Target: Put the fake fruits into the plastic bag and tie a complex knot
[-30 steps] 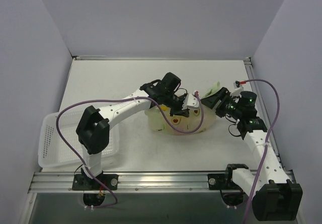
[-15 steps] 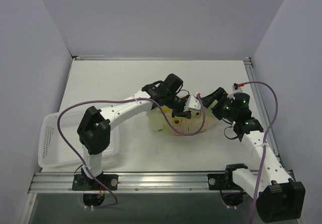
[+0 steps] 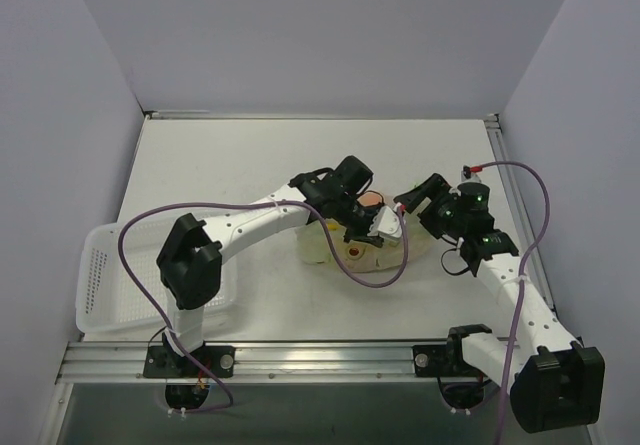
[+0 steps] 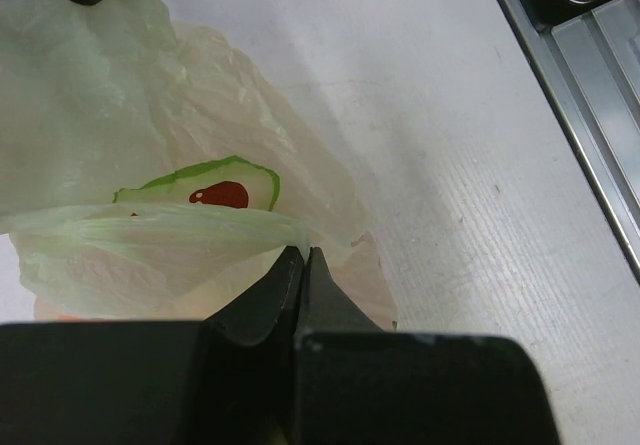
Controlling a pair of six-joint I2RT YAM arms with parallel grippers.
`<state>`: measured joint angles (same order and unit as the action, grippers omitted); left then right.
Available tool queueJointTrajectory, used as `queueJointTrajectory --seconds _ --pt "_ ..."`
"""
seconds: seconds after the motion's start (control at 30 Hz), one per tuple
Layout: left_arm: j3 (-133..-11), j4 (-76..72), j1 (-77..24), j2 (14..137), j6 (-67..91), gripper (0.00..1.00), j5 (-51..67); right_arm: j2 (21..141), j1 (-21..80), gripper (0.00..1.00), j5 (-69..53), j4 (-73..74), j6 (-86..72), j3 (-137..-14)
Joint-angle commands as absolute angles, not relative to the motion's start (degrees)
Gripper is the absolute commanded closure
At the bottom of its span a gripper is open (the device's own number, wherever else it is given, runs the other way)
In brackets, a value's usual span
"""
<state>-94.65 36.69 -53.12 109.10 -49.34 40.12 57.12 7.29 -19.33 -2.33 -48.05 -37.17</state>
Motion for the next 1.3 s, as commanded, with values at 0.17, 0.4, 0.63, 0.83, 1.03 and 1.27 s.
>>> queueJointTrajectory --seconds 0.17,0.4,0.63,0.83,1.03,1.27 --pt "-99.49 37.88 -52.03 110.74 -49.40 1.00 40.52 55.02 9.58 0.02 -23.55 -2.29 -46.06 -37.62" --pt "-100.37 35.86 -52.03 109.95 -47.20 1.00 42.27 56.95 10.81 0.14 -18.02 -1.49 -42.29 -38.32" --pt "-99.23 37.35 -51.42 108.64 -48.16 1.00 43.85 57.57 11.69 1.00 -20.47 -0.89 -29.48 -41.22" --pt "-100.10 38.67 -44.13 107.23 -41.68 0.96 51.23 55.46 14.68 1.00 -20.93 4.04 -10.30 -42.37" --pt "-101.70 33.16 -41.93 99.60 -23.14 0.33 51.77 56.95 16.08 1.00 -22.94 4.66 -9.31 -43.15" --pt "-88.10 12.28 -27.03 82.73 -0.99 0.12 56.15 57.66 16.61 1.00 -23.55 6.50 -10.55 -45.26"
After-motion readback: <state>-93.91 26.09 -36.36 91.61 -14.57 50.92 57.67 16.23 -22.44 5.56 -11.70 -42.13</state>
